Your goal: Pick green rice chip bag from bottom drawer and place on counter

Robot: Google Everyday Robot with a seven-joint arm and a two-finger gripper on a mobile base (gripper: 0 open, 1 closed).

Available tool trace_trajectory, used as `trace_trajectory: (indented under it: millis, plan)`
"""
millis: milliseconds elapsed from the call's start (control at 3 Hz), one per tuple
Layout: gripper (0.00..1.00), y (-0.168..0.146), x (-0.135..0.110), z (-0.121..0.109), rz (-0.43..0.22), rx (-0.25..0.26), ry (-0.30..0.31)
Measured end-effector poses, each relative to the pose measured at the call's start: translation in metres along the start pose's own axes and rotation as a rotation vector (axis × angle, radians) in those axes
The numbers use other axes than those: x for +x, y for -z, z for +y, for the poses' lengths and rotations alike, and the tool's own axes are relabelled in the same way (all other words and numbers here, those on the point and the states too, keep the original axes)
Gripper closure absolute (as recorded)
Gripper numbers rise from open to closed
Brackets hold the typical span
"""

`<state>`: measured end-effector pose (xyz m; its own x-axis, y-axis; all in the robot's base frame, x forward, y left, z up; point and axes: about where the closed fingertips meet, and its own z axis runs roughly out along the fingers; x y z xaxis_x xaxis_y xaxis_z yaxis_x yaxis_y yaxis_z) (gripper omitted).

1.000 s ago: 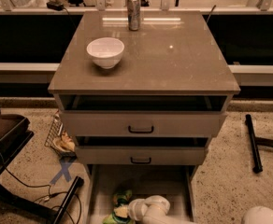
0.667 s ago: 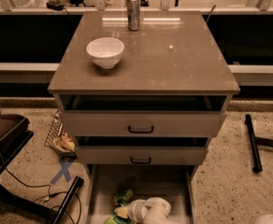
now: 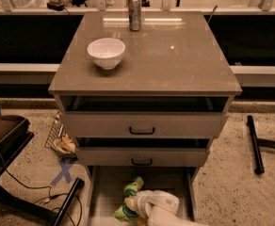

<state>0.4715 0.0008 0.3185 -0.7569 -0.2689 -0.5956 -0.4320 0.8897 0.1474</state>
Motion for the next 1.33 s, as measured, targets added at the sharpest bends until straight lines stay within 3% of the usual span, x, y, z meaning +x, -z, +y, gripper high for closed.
trace_trajectory:
  millis: [333, 667, 1000, 1333]
  plan:
    - [1.00, 0.067, -0.032, -0.016, 0.029, 0.143, 0.015]
    - [1.00, 0.105, -0.051, -0.029, 0.041, 0.228, 0.013]
    - [1.00, 0.105, -0.051, -0.029, 0.041, 0.228, 0.013]
    - [1.00, 0.122, -0.061, -0.044, 0.040, 0.252, -0.023]
